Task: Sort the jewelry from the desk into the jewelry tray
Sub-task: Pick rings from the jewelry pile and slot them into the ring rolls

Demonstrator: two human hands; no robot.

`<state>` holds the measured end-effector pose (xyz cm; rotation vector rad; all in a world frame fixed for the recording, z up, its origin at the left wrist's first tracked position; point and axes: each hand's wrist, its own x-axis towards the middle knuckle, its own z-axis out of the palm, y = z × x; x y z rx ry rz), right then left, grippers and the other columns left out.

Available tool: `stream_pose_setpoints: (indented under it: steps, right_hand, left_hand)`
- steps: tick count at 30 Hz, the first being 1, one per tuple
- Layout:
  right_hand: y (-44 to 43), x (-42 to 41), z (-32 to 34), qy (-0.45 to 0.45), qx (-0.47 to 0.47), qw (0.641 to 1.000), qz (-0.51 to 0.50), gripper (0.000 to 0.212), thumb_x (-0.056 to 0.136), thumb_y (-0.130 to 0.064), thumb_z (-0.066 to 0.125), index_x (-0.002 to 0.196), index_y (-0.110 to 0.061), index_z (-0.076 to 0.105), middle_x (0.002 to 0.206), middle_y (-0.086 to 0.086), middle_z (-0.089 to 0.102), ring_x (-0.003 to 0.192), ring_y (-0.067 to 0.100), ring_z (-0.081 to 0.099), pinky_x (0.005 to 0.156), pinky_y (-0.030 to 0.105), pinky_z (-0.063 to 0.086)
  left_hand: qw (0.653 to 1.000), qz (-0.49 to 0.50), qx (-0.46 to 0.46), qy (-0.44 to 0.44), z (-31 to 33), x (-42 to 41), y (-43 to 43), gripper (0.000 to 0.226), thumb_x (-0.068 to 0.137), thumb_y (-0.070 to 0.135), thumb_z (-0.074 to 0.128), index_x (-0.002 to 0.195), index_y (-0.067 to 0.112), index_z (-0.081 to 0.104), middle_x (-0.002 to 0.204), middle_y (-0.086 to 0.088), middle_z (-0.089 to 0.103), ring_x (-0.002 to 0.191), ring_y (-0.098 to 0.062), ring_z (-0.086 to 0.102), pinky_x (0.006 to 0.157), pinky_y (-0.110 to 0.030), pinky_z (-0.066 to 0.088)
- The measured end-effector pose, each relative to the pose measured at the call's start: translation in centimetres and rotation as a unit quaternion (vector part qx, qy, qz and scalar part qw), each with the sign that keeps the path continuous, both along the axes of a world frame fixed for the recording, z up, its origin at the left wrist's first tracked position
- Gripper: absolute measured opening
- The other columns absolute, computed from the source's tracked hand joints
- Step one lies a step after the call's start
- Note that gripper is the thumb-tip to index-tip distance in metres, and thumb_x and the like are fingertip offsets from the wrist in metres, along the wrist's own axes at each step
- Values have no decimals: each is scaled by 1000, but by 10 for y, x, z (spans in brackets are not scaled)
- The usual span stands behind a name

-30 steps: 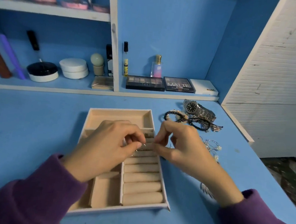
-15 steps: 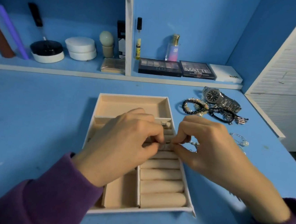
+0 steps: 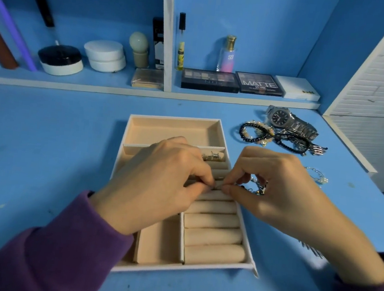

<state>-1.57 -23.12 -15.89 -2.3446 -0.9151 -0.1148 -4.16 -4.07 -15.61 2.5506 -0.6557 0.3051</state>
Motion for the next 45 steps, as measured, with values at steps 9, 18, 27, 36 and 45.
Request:
stream_pose_setpoints:
  steps: [9,18,27,36,45]
  right_hand:
    - [-3,0,2,25,-13,1000,11,9,73,-20,63,76,-21,71,69,-7,57,65,0,52,59,5,34]
    - [-2,0,0,25,-14,1000,9,8,73,-20,62,73,-19,70,67,-9,56,64,-3,50,59,4,34]
    - [-11,7,6,47,73,995,-40,9,82,-19,65,78,-24,72,69,0,65,65,13,55,57,19,40]
    - [-42,27,7,15,164,966,-200,10,85,-12,64,80,-17,71,67,4,66,53,2,48,50,9,34]
    - [-51,36,-3,-3,137,960,-243,11,84,-15,62,80,-18,71,65,3,65,58,14,50,52,18,36]
  left_hand:
    - [1000,7,-1,6,1,-1,1,8,78,29,66,82,33,71,74,19,65,76,-2,50,67,-30,49]
    - [1000,0,19,-10,-2,-1,1,8,78,26,68,82,32,73,74,15,66,75,-4,47,61,-32,50]
    - [1000,9,-3,23,3,0,4,21,76,39,53,88,36,70,71,27,58,81,2,48,66,-14,42]
    - [999,7,-12,45,20,16,-11,14,82,32,59,93,38,66,79,25,59,83,8,44,68,-7,32]
    - [983,-65,152,84,23,72,-72,15,86,21,59,98,25,67,96,6,67,96,-13,55,84,-31,45]
